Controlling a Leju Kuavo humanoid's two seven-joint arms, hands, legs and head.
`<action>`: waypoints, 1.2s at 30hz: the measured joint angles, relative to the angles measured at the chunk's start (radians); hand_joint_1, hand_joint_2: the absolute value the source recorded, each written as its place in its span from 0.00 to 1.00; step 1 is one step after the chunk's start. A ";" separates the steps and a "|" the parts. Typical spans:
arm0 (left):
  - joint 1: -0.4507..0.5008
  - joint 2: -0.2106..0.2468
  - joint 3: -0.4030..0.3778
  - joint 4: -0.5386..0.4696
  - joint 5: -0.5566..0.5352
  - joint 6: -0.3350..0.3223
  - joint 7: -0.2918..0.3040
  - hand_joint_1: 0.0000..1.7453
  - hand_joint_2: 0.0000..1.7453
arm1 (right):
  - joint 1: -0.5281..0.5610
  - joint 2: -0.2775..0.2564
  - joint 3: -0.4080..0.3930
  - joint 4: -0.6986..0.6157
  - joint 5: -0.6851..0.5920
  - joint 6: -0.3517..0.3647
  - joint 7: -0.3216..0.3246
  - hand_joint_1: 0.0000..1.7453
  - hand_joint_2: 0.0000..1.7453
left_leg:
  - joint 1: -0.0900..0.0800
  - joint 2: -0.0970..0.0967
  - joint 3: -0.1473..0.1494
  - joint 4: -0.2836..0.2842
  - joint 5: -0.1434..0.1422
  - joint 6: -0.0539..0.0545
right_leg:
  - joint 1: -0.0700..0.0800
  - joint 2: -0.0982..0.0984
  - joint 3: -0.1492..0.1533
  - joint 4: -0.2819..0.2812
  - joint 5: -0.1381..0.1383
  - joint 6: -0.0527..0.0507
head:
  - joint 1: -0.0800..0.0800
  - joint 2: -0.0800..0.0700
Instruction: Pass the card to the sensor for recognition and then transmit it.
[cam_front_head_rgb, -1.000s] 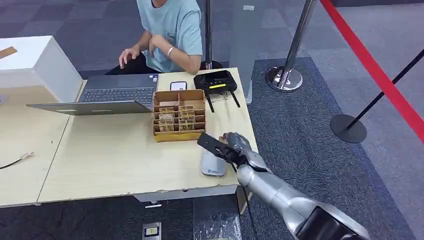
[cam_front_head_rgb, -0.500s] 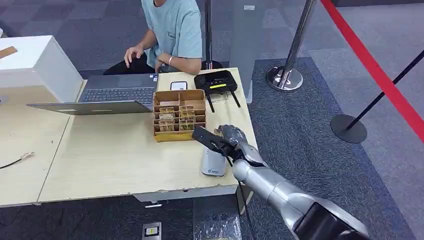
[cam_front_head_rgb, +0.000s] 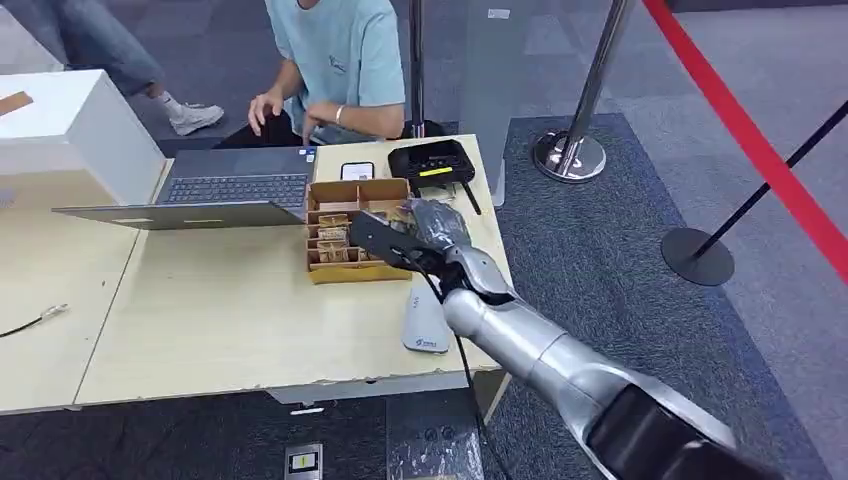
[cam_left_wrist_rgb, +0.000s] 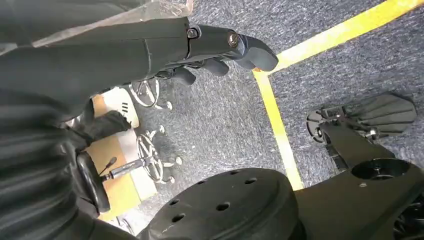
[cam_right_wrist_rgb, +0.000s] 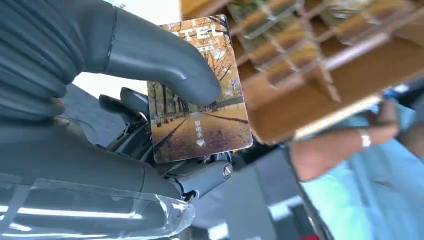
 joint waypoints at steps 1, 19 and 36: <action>0.000 0.000 0.000 0.000 0.000 0.001 0.000 0.00 1.00 | -0.004 0.000 0.002 -0.011 0.003 -0.001 0.000 1.00 1.00 | 0.000 0.000 0.000 0.000 0.000 0.000 | 0.000 0.000 0.000 0.000 0.000 0.000 | 0.000 0.000; 0.000 -0.007 0.000 0.000 -0.020 0.001 -0.025 0.00 1.00 | -0.171 0.073 0.054 -0.072 0.062 0.038 -0.004 1.00 1.00 | 0.000 0.000 -0.001 0.000 0.000 0.000 | 0.000 0.000 -0.001 0.001 0.000 0.000 | 0.000 0.000; 0.002 -0.013 0.000 0.000 0.004 0.014 -0.019 0.00 1.00 | -0.253 0.070 0.082 0.093 0.157 0.032 0.025 1.00 1.00 | 0.000 0.000 -0.001 0.000 0.000 0.000 | 0.000 0.000 -0.001 0.000 0.000 0.000 | 0.000 0.000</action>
